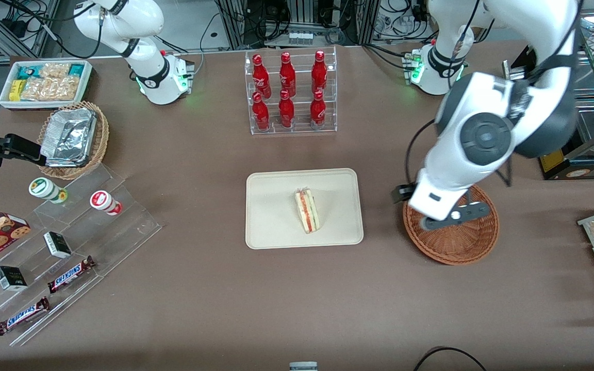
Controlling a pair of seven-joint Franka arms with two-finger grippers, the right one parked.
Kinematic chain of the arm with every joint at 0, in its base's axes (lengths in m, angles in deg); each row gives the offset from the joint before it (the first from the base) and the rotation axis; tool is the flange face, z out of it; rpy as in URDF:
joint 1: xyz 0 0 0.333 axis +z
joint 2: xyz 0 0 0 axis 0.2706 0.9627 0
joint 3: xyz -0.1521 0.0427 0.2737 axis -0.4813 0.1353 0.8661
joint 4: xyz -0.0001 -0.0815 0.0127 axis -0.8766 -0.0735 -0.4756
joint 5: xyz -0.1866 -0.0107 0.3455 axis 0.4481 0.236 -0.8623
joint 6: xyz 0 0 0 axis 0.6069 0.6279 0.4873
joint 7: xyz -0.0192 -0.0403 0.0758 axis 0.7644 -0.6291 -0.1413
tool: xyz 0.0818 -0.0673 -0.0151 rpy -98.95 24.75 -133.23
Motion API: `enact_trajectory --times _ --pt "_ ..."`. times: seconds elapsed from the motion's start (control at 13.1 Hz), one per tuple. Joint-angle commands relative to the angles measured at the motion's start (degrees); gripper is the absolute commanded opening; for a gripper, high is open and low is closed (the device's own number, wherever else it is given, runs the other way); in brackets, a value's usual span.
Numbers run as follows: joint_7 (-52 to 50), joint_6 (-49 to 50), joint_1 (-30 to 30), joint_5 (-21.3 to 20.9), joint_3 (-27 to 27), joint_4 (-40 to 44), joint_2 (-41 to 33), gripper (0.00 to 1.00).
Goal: Place sandwich from basket to tray
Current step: 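Raise the left gripper away from the sandwich on the tray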
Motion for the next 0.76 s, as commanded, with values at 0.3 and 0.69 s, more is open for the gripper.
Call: enact_trajectory --times 0.3,0.69 --pt "14.5 0.3 9.5 2.0 -0.4 -10.9 -12.7 1.00" --pt "26.1 4.7 15.4 4.3 -0.2 -14.3 -20.0 1.00"
